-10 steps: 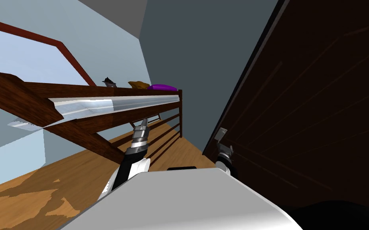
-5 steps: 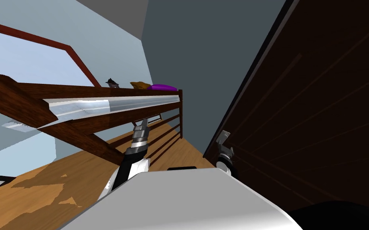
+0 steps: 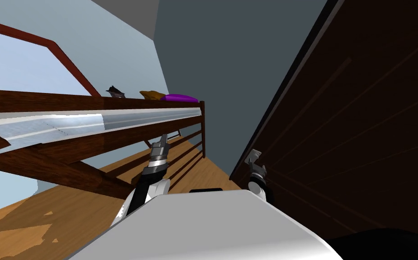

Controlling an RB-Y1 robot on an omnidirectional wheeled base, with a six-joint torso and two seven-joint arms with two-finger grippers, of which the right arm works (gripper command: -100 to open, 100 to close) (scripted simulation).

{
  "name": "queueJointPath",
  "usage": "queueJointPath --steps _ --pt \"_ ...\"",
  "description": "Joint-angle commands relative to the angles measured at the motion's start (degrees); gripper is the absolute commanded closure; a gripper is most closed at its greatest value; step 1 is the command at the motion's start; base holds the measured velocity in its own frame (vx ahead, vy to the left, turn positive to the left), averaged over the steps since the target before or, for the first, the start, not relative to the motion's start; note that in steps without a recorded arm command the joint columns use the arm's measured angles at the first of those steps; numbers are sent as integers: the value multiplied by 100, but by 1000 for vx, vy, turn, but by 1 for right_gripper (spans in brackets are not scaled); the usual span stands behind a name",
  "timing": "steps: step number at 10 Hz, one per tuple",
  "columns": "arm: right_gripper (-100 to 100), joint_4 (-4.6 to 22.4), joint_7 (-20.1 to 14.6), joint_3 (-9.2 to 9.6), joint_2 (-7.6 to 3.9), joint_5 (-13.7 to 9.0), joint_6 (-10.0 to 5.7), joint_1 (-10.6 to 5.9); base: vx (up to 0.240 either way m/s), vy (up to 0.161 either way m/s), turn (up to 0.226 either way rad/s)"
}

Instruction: Pull the door open

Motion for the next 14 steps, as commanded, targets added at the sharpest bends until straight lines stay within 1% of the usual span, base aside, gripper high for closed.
queueJointPath --steps 1,2,3,4,5,6,7,12,13,14 --pt "-100 178 -229 -53 -215 -4 96 -83 122 -37 -94" --pt "-100 250 -314 -73 -297 -5 130 -117 136 -34 -65" --pt "-100 381 -468 -110 -447 -7 191 -180 153 -49 -75" --pt "-100 483 -590 -139 -565 -8 239 -228 177 -46 -68" --pt "-100 553 -672 -158 -645 -9 271 -262 176 -7 -23" --pt "-100 459 -578 -157 -579 -24 261 -215 77 1 1" --pt "100 459 -578 -157 -579 -24 261 -215 -9 -3 3" --pt "100 459 -578 -157 -579 -24 261 -215 -14 2 5" --pt "100 433 -594 -62 -581 18 301 -218 -114 13 23" --pt "100 422 -602 -37 -584 31 307 -219 -199 17 56"
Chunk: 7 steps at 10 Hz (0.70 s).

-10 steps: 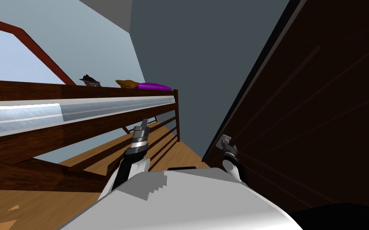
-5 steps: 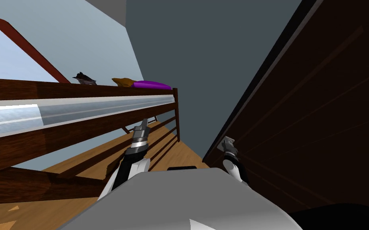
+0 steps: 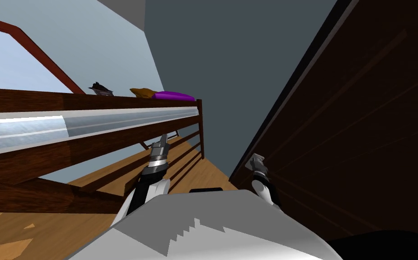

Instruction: Pull the door open

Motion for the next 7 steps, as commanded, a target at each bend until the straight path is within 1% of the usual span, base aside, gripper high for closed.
queueJointPath --steps 1,2,3,5,7 --pt "100 -10 -30 89 -4 38 34 7 -196 46 45" --pt "100 -39 -50 153 -12 72 49 5 -193 83 37" --pt "100 -86 -82 256 -26 127 72 1 -254 11 54" --pt "100 -162 -134 424 -47 216 111 -6 -248 -4 84" --pt "100 -219 -173 549 -63 282 139 -10 -262 -31 83"
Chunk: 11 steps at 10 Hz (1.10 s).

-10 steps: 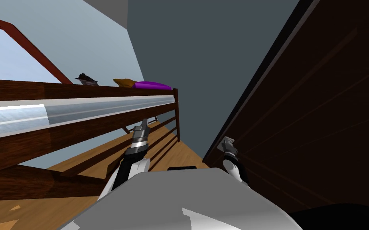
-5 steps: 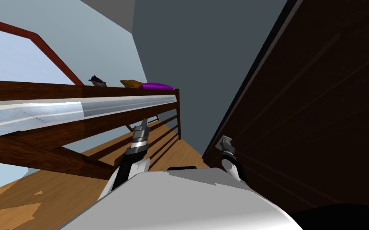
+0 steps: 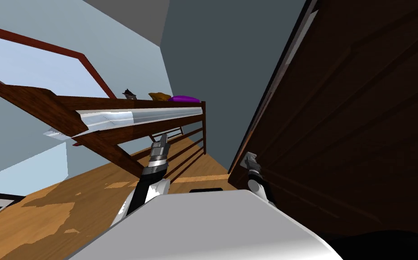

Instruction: Pull the door open

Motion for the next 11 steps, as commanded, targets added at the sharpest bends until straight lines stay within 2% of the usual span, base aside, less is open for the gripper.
queueJointPath --steps 1,2,8,10,11 --pt "100 0 0 0 0 0 0 0 -130 -2 40" --pt "100 -7 -79 90 -38 60 38 0 -149 23 107" --pt "100 -77 -408 362 -247 305 109 -2 -253 12 101" --pt "100 -95 -490 430 -299 366 127 -3 -215 -18 90" --pt "100 -73 -452 393 -283 330 133 16 -89 -19 33"
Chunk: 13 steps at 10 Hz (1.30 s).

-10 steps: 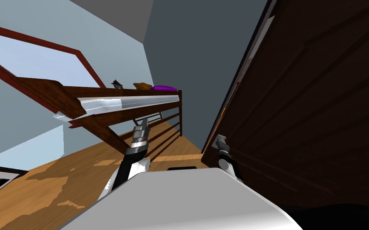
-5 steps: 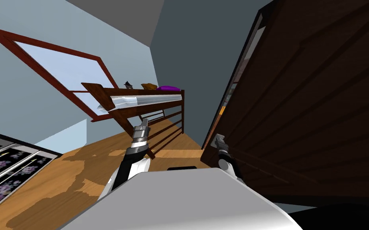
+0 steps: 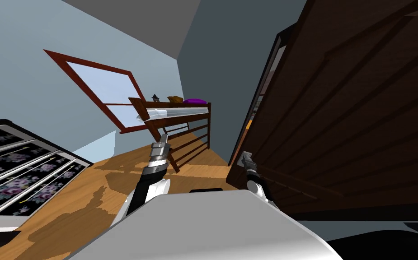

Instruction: Pull the door open

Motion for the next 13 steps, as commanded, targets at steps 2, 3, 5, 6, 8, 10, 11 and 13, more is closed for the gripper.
queueJointPath --steps 2,3,5,6,8,10,11,13 --pt "100 -32 -111 106 -95 56 -27 19 -198 -14 108" --pt "100 -44 -153 146 -132 76 -37 26 -217 -5 118" --pt "100 -78 -269 256 -231 134 -65 46 -234 -38 113" --pt "100 -92 -317 301 -272 158 -76 54 -227 -11 143" --pt "100 -123 -424 403 -364 212 -102 73 -227 -20 117" --pt "100 -144 -497 473 -426 248 -120 85 -206 -3 81" --pt "100 -137 -458 440 -408 228 -99 92 -92 -14 29" --pt "100 -137 -564 535 -492 269 -122 112 -178 -11 113"
